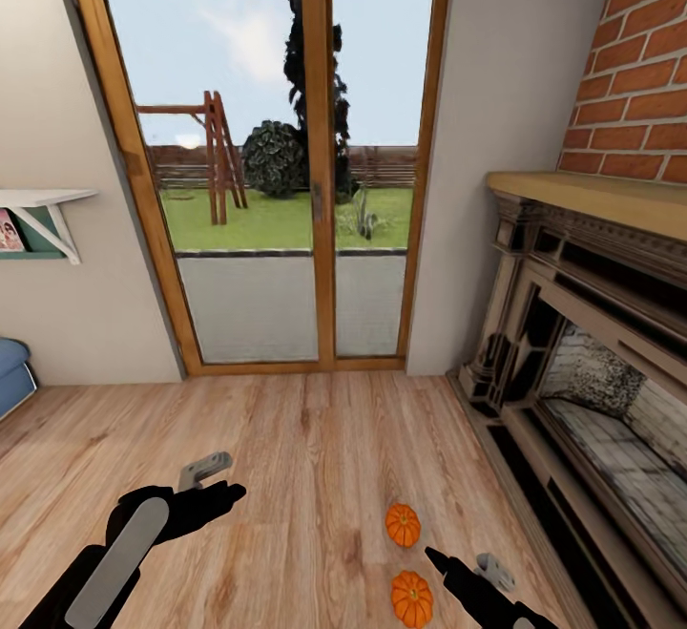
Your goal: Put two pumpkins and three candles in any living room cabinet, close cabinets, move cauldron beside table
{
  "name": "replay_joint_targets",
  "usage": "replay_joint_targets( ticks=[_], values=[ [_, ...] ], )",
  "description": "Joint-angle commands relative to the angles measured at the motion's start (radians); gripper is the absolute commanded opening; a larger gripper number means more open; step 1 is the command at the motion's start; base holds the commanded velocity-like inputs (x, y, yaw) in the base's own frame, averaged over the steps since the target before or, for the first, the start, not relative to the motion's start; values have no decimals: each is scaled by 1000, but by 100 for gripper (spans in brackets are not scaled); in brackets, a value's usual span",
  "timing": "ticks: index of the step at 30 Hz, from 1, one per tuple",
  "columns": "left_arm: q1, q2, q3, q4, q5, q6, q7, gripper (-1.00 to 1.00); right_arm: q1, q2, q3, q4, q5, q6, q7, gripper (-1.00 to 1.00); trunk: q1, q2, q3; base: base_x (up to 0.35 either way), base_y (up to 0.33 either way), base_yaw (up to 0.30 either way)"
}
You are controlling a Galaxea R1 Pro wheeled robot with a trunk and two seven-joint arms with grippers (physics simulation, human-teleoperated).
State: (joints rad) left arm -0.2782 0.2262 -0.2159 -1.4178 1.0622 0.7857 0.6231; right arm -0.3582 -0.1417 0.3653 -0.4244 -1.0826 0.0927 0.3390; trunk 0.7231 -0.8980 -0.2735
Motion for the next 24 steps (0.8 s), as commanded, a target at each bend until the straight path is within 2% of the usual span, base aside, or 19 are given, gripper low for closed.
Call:
replay_joint_targets(
  ticks=[1, 11, 15, 18, 22, 24],
  values=[
    [-1, 1, -2, -1, 10, 0, 10, 100, -1, -1, 4, 0, -10, 3, 2, 100, 0, -1, -1, 4, 0, 0],
    [-1, 2, 0, -8, 10, 0, 9, 100, -1, -1, 4, -1, -11, 5, 0, 100, 0, -1, -1, 0, 0, 0],
    [-1, 2, 0, -11, 11, 2, 9, 100, -1, -1, 4, -1, -11, 4, 1, 100, 15, -29, -14, 0, 0, 0],
    [-1, 2, 3, -12, 12, 36, 8, 100, -1, -1, 4, -1, -11, 4, 2, 100, 27, -50, -23, 0, 0, 0],
    [-1, 1, 46, -12, 40, 93, -20, 100, -1, -1, 3, -1, -11, 3, 4, 100, 42, -78, -36, 0, 0, 0],
    [-1, 2, 66, -11, 52, 118, -63, 100, -1, -1, 3, -1, -11, 3, 4, 100, 50, -92, -42, 0, 0, 0]
  ],
)
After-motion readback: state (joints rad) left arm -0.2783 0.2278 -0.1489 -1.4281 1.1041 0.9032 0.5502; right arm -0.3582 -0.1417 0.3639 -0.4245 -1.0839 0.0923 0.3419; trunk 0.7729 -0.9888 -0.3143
